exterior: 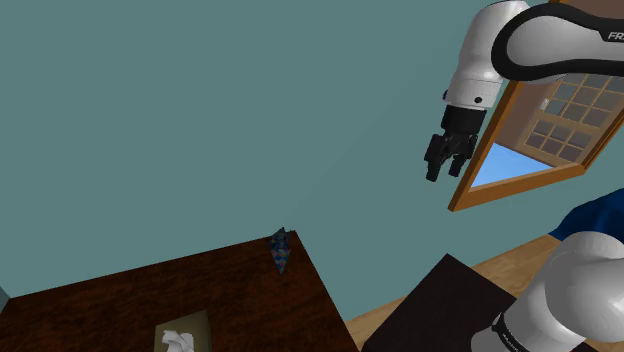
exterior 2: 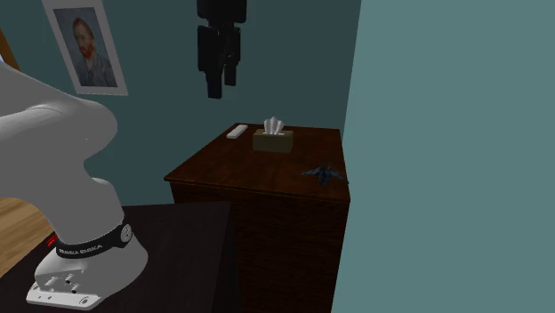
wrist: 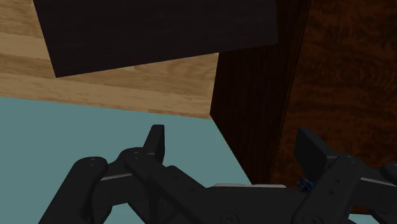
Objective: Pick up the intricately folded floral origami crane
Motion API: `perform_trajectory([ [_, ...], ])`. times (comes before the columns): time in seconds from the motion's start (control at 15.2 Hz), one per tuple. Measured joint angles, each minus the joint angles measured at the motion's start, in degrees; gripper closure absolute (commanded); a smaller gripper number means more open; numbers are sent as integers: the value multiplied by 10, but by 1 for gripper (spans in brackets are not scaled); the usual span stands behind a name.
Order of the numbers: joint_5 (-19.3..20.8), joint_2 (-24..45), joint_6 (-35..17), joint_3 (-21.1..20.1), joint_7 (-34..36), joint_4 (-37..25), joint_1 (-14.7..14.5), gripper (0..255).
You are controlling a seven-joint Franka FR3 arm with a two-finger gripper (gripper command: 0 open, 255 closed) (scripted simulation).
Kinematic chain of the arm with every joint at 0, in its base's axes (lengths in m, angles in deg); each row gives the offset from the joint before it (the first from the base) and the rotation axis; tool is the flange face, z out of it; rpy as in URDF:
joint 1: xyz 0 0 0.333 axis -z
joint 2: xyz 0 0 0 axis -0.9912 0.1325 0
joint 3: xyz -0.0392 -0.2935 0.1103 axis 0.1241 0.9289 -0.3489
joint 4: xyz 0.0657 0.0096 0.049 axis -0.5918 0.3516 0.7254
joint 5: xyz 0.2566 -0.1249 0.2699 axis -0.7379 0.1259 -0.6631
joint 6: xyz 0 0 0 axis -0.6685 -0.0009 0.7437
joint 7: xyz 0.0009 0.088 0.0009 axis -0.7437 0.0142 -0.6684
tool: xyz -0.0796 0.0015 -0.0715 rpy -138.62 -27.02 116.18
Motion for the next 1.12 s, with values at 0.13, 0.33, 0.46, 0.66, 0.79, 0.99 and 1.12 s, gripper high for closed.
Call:
perform_trajectory([
  [0.13, -3, 1, -7, -6, 6, 4, -1, 0],
  [0.33, -17, 25, -57, -35, 39, 20, -6, 0],
  [0.46, -25, 43, -92, -56, 63, 28, -8, 0],
  [0.66, -37, 77, -150, -92, 104, 39, -14, 0],
  [0.79, -40, 106, -191, -114, 130, 43, -15, 0],
  [0.99, -39, 160, -241, -148, 174, 27, -14, 0],
  [1.12, -32, 194, -276, -168, 202, 22, -12, 0],
])
